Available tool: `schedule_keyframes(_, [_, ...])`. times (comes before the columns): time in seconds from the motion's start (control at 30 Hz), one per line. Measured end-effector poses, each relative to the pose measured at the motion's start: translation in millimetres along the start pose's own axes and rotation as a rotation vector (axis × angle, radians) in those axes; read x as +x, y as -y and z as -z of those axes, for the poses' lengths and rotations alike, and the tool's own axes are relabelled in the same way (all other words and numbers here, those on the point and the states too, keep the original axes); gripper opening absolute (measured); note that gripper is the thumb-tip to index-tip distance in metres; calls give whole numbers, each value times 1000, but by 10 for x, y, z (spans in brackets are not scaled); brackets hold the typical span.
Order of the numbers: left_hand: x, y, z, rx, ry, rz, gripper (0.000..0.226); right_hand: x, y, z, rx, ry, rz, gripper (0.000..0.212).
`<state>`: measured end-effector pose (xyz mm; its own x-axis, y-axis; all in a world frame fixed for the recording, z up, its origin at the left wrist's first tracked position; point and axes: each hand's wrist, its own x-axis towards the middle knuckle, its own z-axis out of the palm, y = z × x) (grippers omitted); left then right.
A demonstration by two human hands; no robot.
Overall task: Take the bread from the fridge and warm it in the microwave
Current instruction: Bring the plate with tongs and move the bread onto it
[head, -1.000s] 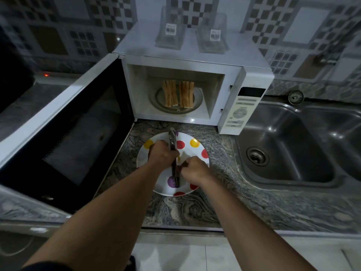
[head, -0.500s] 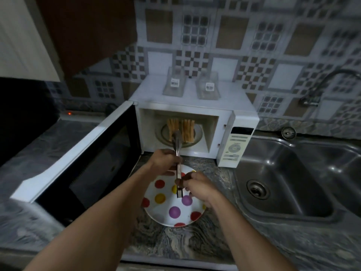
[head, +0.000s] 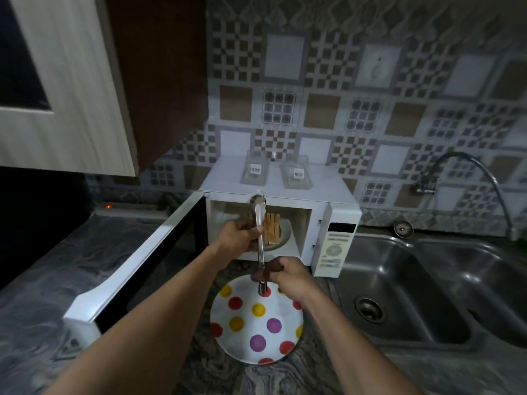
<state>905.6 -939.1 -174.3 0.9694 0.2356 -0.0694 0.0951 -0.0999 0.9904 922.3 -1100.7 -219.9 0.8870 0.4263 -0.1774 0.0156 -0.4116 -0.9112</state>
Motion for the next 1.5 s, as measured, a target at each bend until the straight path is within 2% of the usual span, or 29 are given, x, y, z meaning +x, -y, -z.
schedule_keyframes(0.07, [0,-38,34,0,20,-35,22,-40,93,15,-3,-10,26,12])
schedule_keyframes(0.27, [10,-87,65,18,85,-79,18,-114,204,-34,-9,-59,75,26])
schedule_keyframes(0.5, [-75,65,-63,103,60,-119,20,-194,86,-89,36,-114,95,18])
schedule_keyframes(0.67, [0,297,-78,3,135,-17,19,-51,-125,-191,32,-142,35,19])
schedule_keyframes(0.77, [121,582,-48,-10,111,27,11,86,-294,-253,11,-148,2,18])
schedule_keyframes(0.9, [163,1037,53,231,-81,24,14,229,-450,-305,-53,-176,-31,20])
schedule_keyframes(1.07, [42,1630,159,503,-119,32,47,397,-633,-313,-114,-209,-57,23])
schedule_keyframes(1.17, [-132,1928,243,883,-87,91,61,490,-794,-365,-149,-236,-79,26])
schedule_keyframes(1.27, [-295,2203,289,1119,-110,37,67,501,-889,-399,-191,-283,-95,27])
schedule_keyframes(1.33, [-271,2387,266,1173,-82,82,70,515,-885,-374,-195,-309,-105,29])
schedule_keyframes(1.4, [-234,2454,205,1125,-72,154,75,576,-867,-333,-192,-338,-127,31])
schedule_keyframes(1.5, [-217,2503,167,1114,-128,123,80,689,-849,-292,-185,-393,-125,35])
